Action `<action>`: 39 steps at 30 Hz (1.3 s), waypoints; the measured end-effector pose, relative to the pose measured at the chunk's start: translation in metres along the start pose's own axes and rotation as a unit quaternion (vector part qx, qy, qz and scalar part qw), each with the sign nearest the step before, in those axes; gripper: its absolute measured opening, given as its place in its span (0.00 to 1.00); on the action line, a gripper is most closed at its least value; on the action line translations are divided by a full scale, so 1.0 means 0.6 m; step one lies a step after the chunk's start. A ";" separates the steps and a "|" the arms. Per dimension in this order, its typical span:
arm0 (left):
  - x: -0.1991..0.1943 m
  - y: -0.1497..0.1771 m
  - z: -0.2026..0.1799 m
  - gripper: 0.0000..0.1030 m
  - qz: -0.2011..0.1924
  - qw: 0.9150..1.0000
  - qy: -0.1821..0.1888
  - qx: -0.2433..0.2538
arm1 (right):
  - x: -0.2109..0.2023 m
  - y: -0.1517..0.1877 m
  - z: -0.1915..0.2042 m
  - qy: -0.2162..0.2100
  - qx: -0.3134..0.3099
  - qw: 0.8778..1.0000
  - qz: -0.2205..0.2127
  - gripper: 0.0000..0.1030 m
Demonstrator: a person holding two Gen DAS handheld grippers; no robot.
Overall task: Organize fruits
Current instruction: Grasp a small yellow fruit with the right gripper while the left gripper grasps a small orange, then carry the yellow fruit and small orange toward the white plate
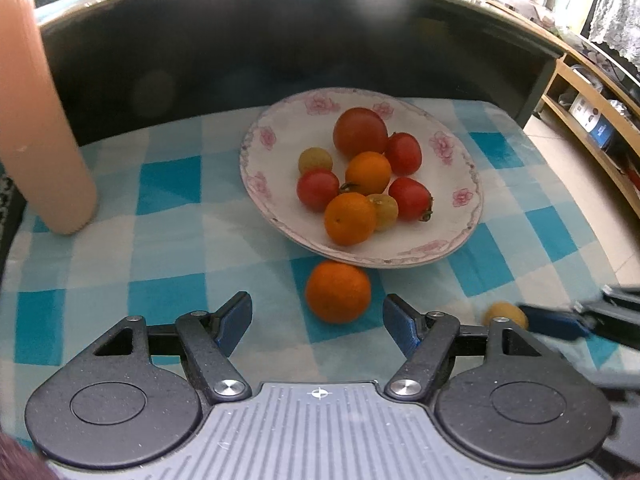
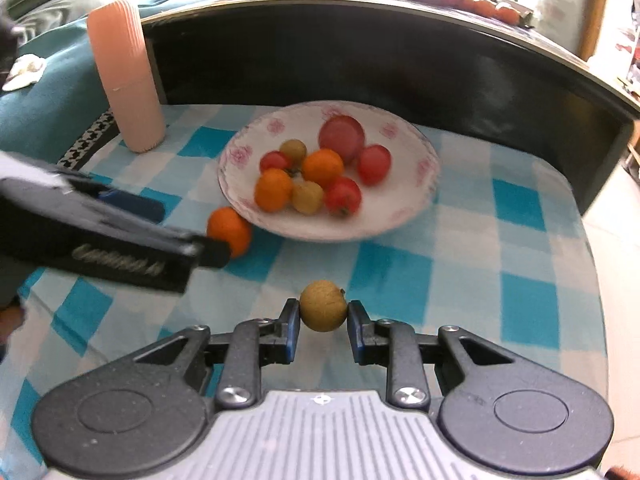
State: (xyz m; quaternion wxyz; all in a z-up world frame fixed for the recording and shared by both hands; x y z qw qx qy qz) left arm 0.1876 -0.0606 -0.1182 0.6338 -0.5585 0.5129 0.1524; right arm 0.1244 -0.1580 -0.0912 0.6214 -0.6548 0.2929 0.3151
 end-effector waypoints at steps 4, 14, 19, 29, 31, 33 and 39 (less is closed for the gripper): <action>0.014 -0.002 0.002 0.67 -0.004 1.000 -0.010 -0.005 | -0.016 0.022 -0.010 0.003 0.009 1.000 0.008 0.40; -0.001 -0.014 0.001 0.44 -0.019 1.000 -0.004 -0.024 | -0.022 0.034 -0.029 0.006 0.020 1.000 0.015 0.40; -0.017 0.007 0.004 0.43 -0.004 1.000 -0.015 -0.025 | -0.028 0.032 -0.030 0.007 0.021 1.000 0.012 0.40; -0.086 0.060 -0.029 0.43 0.010 1.000 -0.013 0.003 | -0.079 0.049 0.001 -0.004 0.032 0.999 0.004 0.40; -0.099 0.083 -0.040 0.43 0.018 1.000 -0.013 0.016 | -0.083 0.062 0.010 -0.003 0.030 0.999 0.013 0.40; -0.107 0.105 -0.047 0.43 0.025 0.999 -0.012 0.022 | -0.086 0.076 0.018 -0.002 0.025 0.999 0.022 0.40; -0.104 0.163 -0.056 0.44 0.055 0.998 -0.013 0.040 | -0.103 0.112 0.030 -0.002 0.015 0.999 0.036 0.40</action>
Point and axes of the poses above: each gripper's, at about its wrist camera, not at the fingertips, and x roughly the way its jaws point, z to its left, y to its underside, the point moved 10 cm from there along x, roughly the way its jaws point, and after that the axes turned 5 degrees about y, right-handed, at the moved point
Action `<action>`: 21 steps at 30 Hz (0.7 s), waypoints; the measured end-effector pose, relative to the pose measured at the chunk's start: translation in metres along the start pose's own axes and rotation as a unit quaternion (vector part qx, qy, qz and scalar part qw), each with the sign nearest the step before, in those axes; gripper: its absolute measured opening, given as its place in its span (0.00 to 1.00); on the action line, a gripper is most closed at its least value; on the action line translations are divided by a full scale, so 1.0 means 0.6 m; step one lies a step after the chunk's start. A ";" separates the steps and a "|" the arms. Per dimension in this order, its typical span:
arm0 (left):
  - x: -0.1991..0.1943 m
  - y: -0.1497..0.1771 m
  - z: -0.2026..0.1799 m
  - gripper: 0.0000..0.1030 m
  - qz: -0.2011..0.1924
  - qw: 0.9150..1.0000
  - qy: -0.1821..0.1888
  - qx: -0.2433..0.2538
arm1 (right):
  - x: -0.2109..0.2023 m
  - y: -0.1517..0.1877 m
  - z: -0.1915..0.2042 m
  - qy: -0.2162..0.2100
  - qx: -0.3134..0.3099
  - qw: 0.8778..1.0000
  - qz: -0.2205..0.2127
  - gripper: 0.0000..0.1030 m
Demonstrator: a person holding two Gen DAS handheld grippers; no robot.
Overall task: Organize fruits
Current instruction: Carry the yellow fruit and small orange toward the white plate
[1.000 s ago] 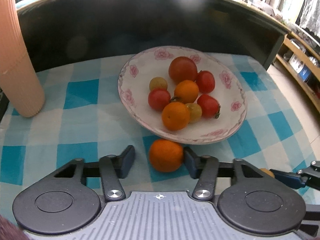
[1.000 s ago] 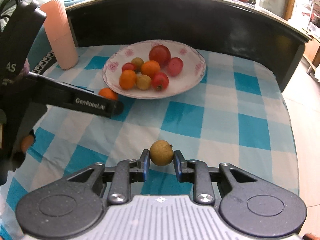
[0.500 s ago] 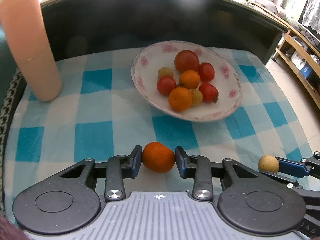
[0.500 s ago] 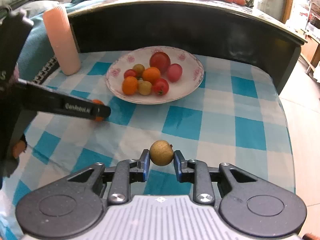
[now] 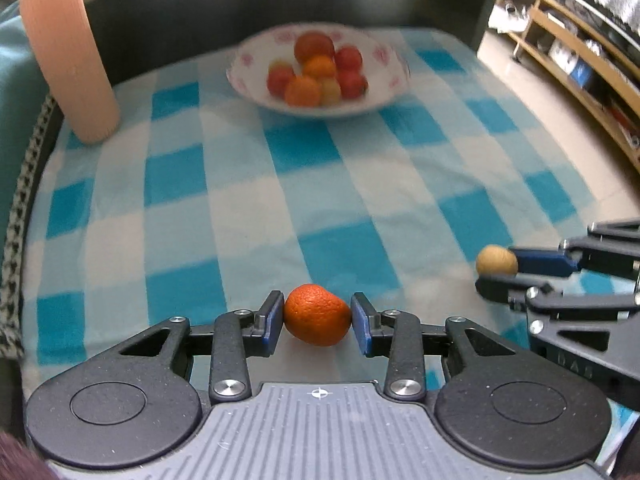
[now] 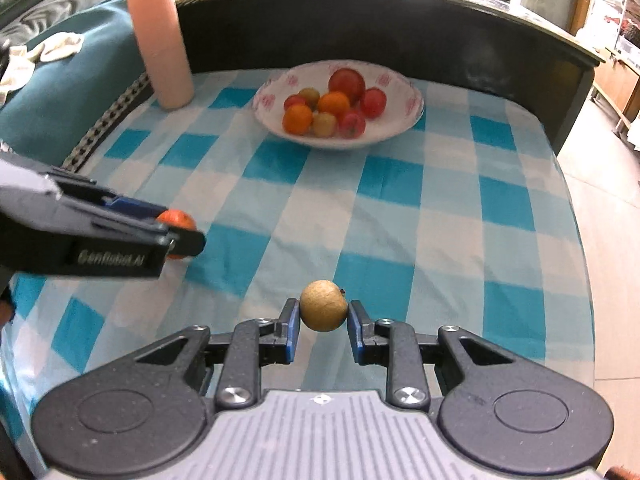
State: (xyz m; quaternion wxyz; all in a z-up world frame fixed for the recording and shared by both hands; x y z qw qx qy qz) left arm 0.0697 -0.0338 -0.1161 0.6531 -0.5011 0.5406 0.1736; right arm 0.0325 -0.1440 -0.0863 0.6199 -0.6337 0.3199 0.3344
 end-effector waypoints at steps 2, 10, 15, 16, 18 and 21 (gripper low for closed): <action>0.009 0.009 -0.001 0.44 0.008 1.000 -0.001 0.005 | 0.002 0.012 0.004 0.003 -0.006 1.000 0.008 0.40; 0.000 0.012 0.006 0.64 -0.001 1.000 0.002 0.012 | 0.019 0.031 0.018 0.001 -0.026 0.999 0.024 0.41; -0.019 0.013 0.026 0.70 -0.013 1.000 0.001 0.002 | 0.019 0.028 0.014 -0.018 -0.017 0.999 0.026 0.50; -0.023 0.014 0.030 0.70 -0.015 1.000 0.001 -0.001 | 0.018 0.028 0.012 -0.016 -0.018 0.999 0.024 0.52; -0.030 0.018 0.037 0.70 -0.016 1.000 0.004 -0.009 | 0.019 0.029 0.006 -0.009 -0.022 0.999 0.022 0.52; -0.031 0.027 0.034 0.72 -0.013 1.000 0.006 -0.011 | 0.018 0.026 -0.001 -0.013 -0.016 1.000 0.020 0.53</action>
Point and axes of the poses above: each gripper's, at about its wrist camera, not at the fingertips, and x roughly the way its jaws point, z to its left, y to its underside, the point moved 10 cm from there along x, roughly the way its jaws point, and after that the axes turned 5 degrees about y, right-handed, at the moved point
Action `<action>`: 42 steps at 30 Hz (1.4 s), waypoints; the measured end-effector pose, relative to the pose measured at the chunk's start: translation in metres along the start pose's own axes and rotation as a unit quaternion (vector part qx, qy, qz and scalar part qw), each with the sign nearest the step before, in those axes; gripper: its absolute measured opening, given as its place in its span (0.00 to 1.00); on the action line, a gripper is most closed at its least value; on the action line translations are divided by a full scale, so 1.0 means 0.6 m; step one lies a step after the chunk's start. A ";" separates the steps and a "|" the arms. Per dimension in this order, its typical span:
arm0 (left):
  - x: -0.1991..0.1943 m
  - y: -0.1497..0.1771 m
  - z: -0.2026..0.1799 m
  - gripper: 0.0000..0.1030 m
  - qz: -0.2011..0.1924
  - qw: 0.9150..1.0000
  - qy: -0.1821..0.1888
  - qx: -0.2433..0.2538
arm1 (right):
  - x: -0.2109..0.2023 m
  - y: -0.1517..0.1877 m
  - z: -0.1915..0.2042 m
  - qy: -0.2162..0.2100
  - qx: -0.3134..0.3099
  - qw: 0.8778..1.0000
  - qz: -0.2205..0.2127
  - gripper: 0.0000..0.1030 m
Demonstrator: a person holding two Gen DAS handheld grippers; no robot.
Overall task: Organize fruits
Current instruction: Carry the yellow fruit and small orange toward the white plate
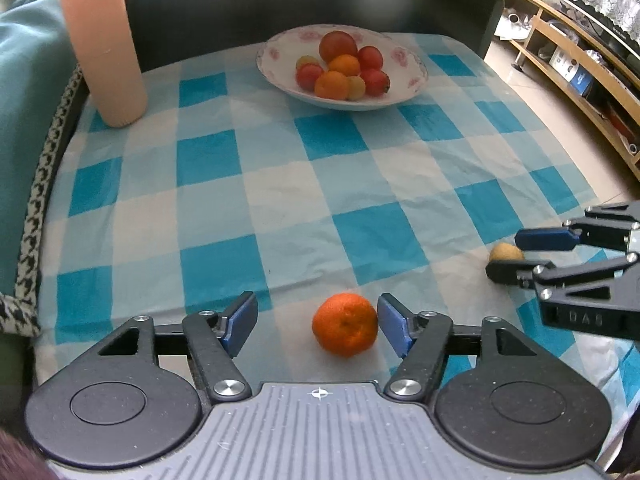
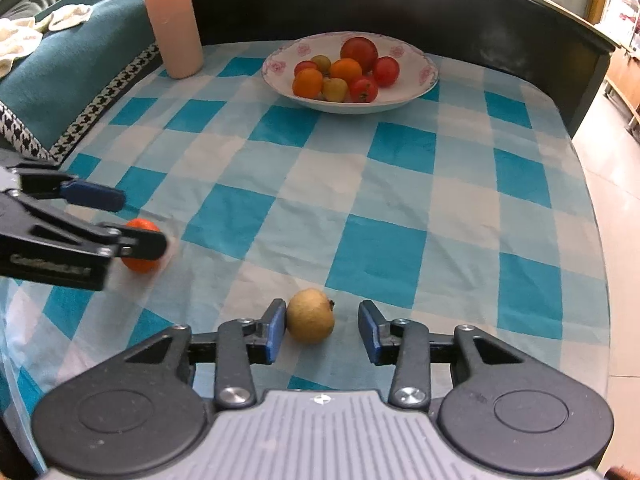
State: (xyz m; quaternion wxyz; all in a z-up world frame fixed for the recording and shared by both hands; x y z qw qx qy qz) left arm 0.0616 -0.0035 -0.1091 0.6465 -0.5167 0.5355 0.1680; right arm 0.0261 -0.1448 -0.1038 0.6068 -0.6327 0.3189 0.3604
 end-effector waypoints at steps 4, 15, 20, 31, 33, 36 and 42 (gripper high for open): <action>0.006 0.012 -0.013 0.72 0.008 1.000 0.001 0.011 | -0.005 -0.005 -0.003 0.000 0.004 1.000 -0.004 0.53; 0.019 0.016 -0.019 0.72 0.012 1.000 -0.002 0.026 | -0.004 0.006 0.003 -0.002 -0.010 1.000 -0.008 0.55; 0.025 0.016 -0.025 0.74 0.013 0.999 -0.007 0.043 | -0.001 0.005 0.005 -0.005 -0.017 1.000 -0.010 0.56; 0.027 0.013 -0.032 0.70 0.014 0.998 -0.010 0.055 | 0.002 0.002 0.009 0.003 -0.022 1.000 -0.003 0.57; 0.026 0.013 -0.035 0.67 0.015 0.998 -0.007 0.055 | 0.001 0.003 0.009 0.006 -0.021 1.000 -0.001 0.57; 0.025 0.012 -0.039 0.57 0.015 0.998 -0.009 0.060 | 0.002 0.004 0.009 0.011 -0.021 1.000 -0.001 0.55; 0.024 0.012 -0.040 0.50 0.012 0.998 -0.013 0.063 | 0.002 0.004 0.006 0.017 -0.023 1.000 0.001 0.50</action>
Point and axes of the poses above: each gripper's, at about its wrist camera, not at the fingertips, and x roughly the way its jaws point, z to its left, y to its underside, the point moved 10 cm from there along x, roughly the way its jaws point, and after that the axes turned 5 degrees about y, right-handed, at the moved point
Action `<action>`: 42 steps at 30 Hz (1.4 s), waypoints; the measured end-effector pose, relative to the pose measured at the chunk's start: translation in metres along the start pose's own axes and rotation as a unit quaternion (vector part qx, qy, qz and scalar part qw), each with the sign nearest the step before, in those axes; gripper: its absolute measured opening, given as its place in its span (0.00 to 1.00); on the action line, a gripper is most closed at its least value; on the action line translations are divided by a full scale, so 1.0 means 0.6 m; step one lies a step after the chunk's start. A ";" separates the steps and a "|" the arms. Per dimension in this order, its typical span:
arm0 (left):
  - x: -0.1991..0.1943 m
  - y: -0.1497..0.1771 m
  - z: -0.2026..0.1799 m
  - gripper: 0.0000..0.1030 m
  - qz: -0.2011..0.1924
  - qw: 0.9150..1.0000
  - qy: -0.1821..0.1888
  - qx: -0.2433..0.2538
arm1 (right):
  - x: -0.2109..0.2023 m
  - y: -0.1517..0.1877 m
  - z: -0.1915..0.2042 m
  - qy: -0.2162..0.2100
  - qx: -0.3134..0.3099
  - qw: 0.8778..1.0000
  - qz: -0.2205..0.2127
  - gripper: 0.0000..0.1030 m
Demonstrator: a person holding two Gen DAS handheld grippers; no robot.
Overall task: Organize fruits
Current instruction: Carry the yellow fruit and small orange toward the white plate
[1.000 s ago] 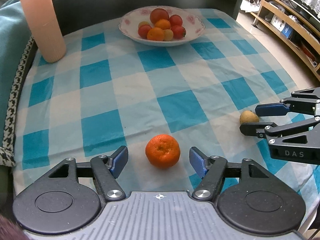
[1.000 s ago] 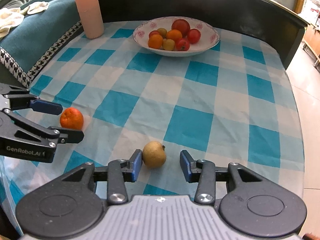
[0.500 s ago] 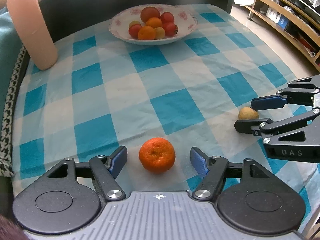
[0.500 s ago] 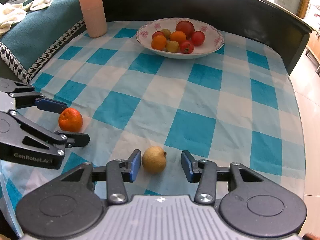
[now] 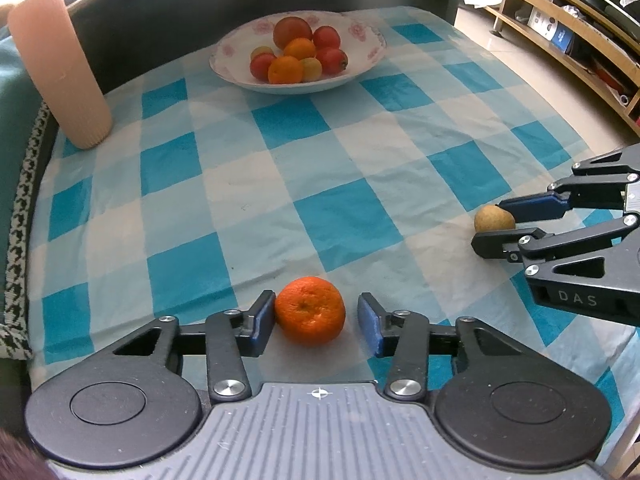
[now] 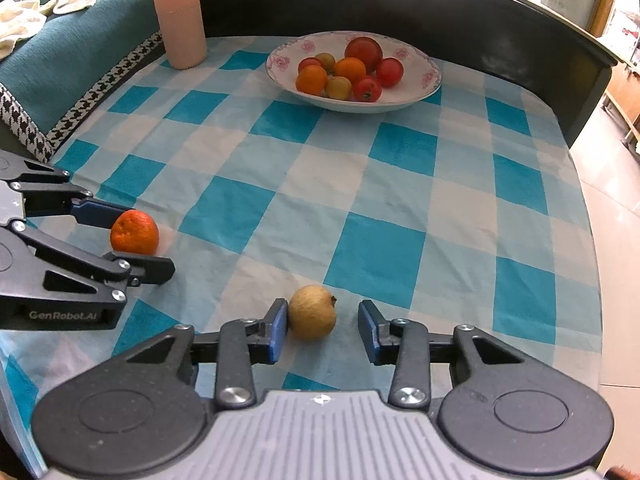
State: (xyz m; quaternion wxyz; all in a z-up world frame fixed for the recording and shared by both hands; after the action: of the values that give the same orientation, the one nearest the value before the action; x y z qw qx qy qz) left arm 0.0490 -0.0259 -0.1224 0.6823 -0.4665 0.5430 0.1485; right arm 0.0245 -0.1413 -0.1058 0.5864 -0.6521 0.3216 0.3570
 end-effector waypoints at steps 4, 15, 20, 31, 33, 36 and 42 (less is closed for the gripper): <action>-0.002 -0.003 0.001 0.47 -0.002 1.000 -0.002 -0.002 | -0.002 0.000 0.004 -0.008 -0.003 1.000 0.002 0.40; -0.008 -0.013 -0.004 0.44 -0.011 1.000 -0.005 0.006 | -0.003 -0.001 0.014 -0.008 -0.014 1.000 -0.001 0.40; -0.012 -0.017 -0.007 0.44 -0.015 1.000 -0.002 0.007 | -0.006 -0.004 0.017 -0.010 -0.015 1.000 -0.005 0.40; -0.017 -0.026 0.004 0.44 -0.024 1.000 0.002 -0.005 | -0.012 -0.014 0.017 -0.012 -0.009 1.000 -0.014 0.40; -0.015 -0.025 0.004 0.44 -0.023 1.000 0.001 -0.005 | -0.010 -0.014 0.017 -0.012 -0.008 1.000 -0.012 0.40; -0.013 -0.024 0.004 0.47 -0.021 1.000 0.000 -0.005 | -0.009 -0.014 0.017 -0.013 -0.007 1.000 -0.010 0.40; 0.004 -0.012 0.007 0.48 -0.005 1.000 0.001 -0.010 | -0.011 -0.015 0.016 -0.015 -0.006 1.000 -0.012 0.40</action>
State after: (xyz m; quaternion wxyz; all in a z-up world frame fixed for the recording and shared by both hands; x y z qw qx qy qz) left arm 0.0573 -0.0268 -0.1211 0.6777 -0.4763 0.5398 0.1504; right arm 0.0276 -0.1307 -0.0961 0.5914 -0.6538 0.3029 0.3619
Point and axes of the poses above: each gripper's, at about its wrist camera, not at the fingertips, and x roughly the way its jaws point, z to its left, y to its underside, the point moved 10 cm from there along x, roughly the way its jaws point, and after that the axes turned 5 degrees about y, right-handed, at the moved point
